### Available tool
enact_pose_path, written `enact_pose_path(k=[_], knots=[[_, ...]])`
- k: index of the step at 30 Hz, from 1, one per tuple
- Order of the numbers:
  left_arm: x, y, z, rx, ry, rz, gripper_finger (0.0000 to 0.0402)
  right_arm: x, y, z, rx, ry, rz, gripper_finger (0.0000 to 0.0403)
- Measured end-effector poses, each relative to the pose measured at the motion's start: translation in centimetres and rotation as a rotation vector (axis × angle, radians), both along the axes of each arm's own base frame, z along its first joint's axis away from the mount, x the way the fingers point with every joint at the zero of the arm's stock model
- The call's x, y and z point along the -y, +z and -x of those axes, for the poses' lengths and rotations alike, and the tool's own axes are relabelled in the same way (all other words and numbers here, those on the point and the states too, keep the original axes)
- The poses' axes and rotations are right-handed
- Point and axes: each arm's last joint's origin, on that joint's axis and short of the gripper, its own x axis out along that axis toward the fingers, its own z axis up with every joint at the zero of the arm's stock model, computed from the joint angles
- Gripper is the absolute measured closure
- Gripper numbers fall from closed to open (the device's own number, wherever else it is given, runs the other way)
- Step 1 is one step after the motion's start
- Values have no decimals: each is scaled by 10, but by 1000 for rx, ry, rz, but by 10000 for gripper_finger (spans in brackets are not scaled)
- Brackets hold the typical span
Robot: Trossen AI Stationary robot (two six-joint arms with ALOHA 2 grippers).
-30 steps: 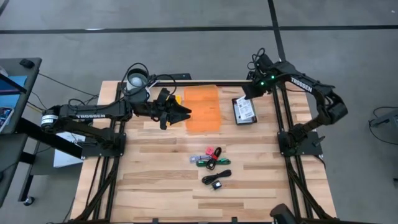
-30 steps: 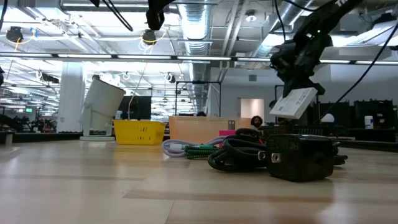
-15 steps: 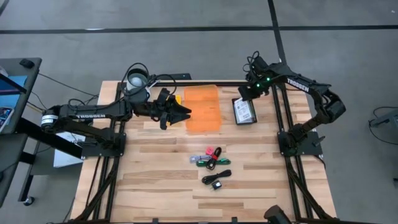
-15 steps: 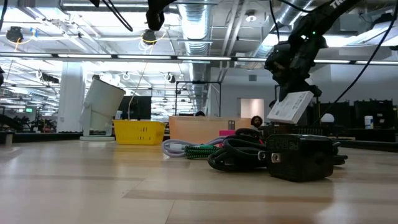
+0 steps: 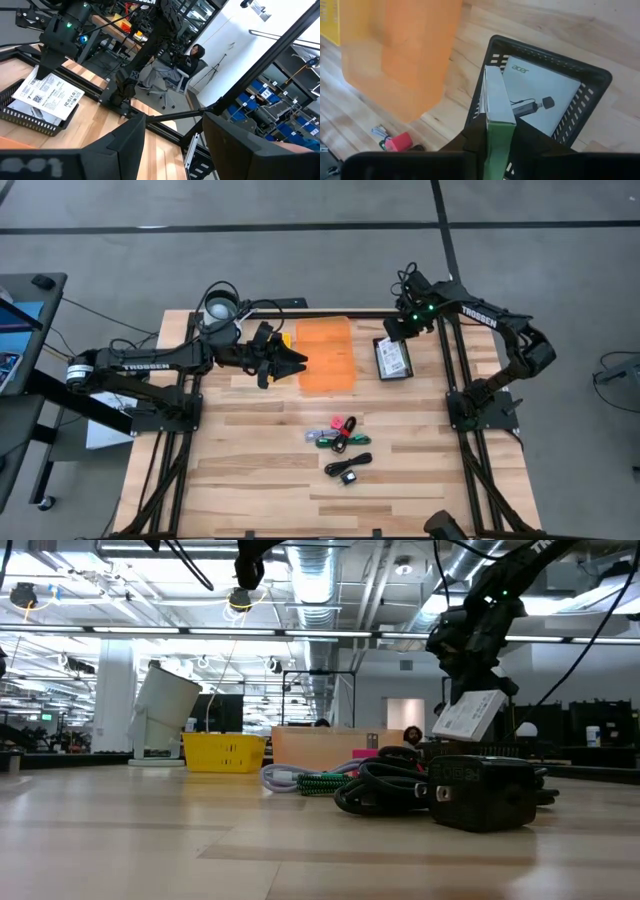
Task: Pick and place items into bin
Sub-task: Put the white card reader box into the black bin
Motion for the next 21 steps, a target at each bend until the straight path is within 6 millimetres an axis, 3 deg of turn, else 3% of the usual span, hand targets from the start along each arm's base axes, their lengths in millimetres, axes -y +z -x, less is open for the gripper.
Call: enact_pose_path(k=[21], knots=[[0,-2,0,-21,0,4,212,0,0,0,0,-8,-1,337]])
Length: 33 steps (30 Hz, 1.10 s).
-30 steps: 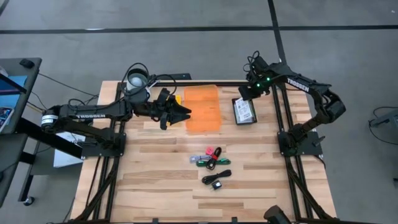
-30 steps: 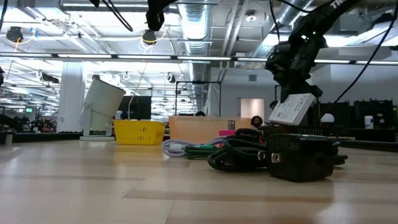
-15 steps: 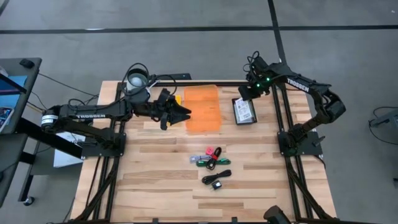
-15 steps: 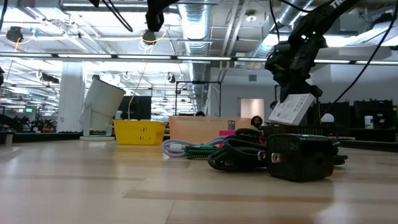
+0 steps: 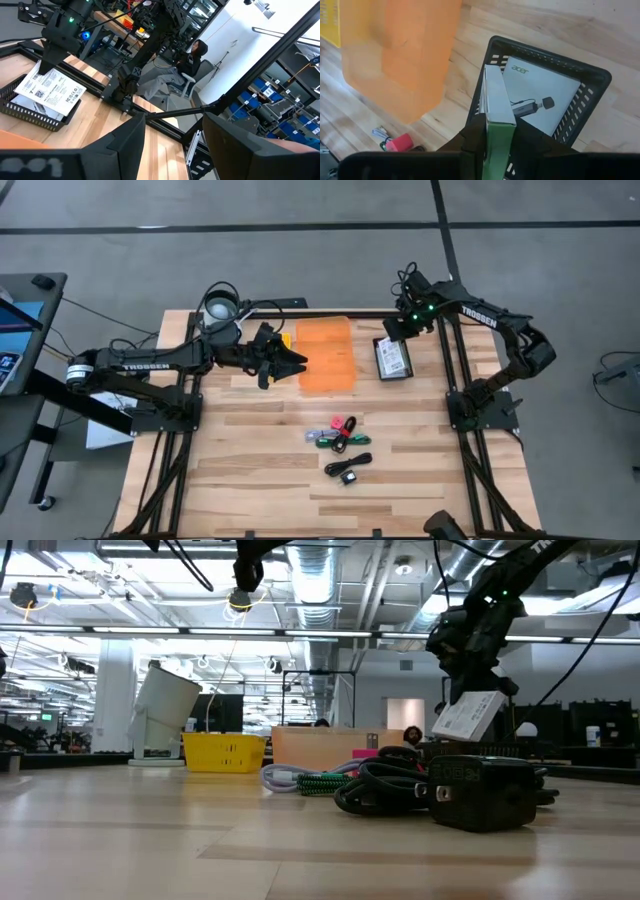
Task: Pick and place items into bin
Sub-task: Put the white card reader box into the black bin
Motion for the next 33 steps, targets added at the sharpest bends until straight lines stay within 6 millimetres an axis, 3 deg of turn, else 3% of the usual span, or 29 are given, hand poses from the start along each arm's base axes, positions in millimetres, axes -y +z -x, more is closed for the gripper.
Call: enact_pose_path(k=[19,33], knots=[[0,0,0,1,0,1,212,-1,0,0,0,10,2,291],[0,0,0,1,0,-6,212,0,0,-1,12,61,40,280]])
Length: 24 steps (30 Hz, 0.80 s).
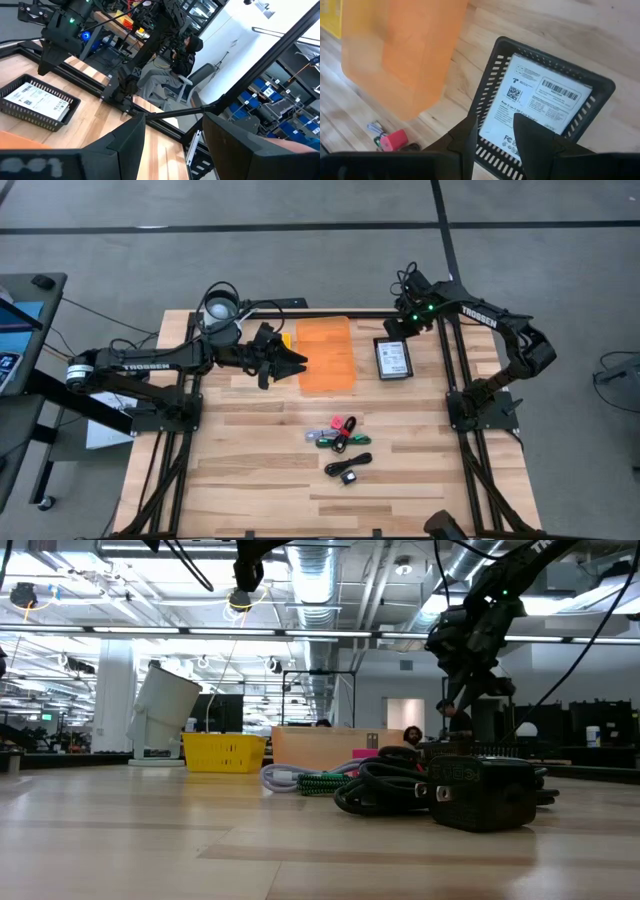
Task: Pick and place items into bin
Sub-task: Put the white card reader box into the black bin, then put the top black USB cable into the orange bin
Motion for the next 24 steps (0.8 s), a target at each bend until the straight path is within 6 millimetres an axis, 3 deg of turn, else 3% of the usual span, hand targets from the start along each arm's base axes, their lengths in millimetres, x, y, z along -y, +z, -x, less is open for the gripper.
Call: enact_pose_path(k=[6,11,19,24], knots=[[-2,1,1,7,12,-30,212,-6,10,1,38,82,77,280],[-7,13,19,32,173,-30,212,-23,41,2,144,154,242,280],[-3,37,76,35,460,-152,212,-76,106,6,382,222,641,280],[2,37,100,-28,454,-193,212,-118,119,11,527,171,812,281]])
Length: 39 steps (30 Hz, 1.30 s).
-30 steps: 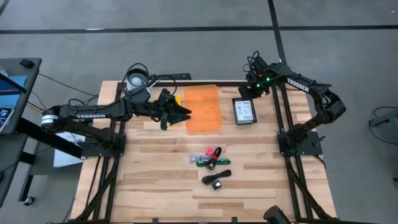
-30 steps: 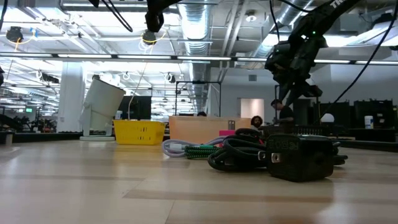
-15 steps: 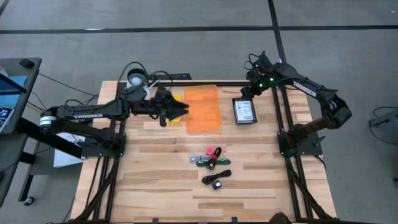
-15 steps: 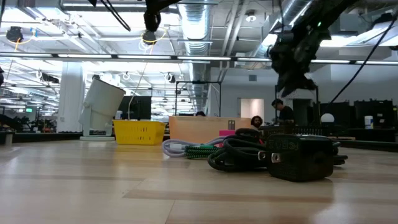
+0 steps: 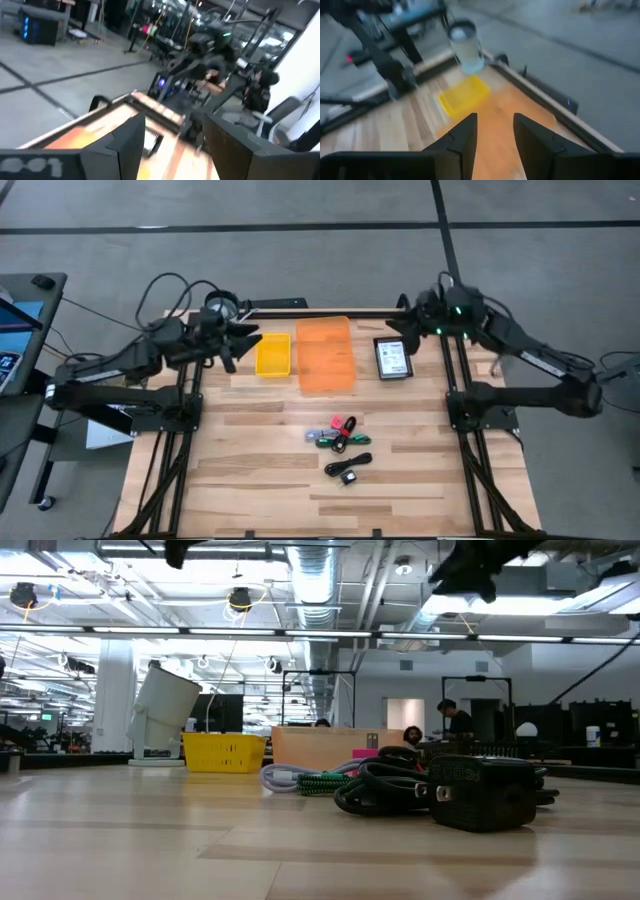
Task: Pick and place items into bin
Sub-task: Put the top black USB cable into the orange bin
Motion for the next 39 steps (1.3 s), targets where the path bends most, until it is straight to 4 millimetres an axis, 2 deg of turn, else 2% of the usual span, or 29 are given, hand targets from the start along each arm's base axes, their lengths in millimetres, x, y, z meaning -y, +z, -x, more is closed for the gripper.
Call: enact_pose_path(k=[3,6,11,19,25,31,39], knots=[[2,-6,8,-70,0,19,212,-22,-9,2,86,-40,13,281],[3,-11,14,-118,2,58,212,-41,-28,0,146,-69,-27,281],[5,-17,15,-178,-67,96,212,-67,-57,-12,275,6,-156,281],[7,-20,11,-206,-142,98,212,-105,-56,-39,489,217,-233,281],[6,-23,8,-230,-141,104,212,-128,-70,-51,407,309,-245,281],[6,-26,9,-260,-143,122,212,-147,-92,-65,263,417,-56,281],[7,-27,9,-266,-142,127,212,-153,-124,-81,85,441,-20,281]])
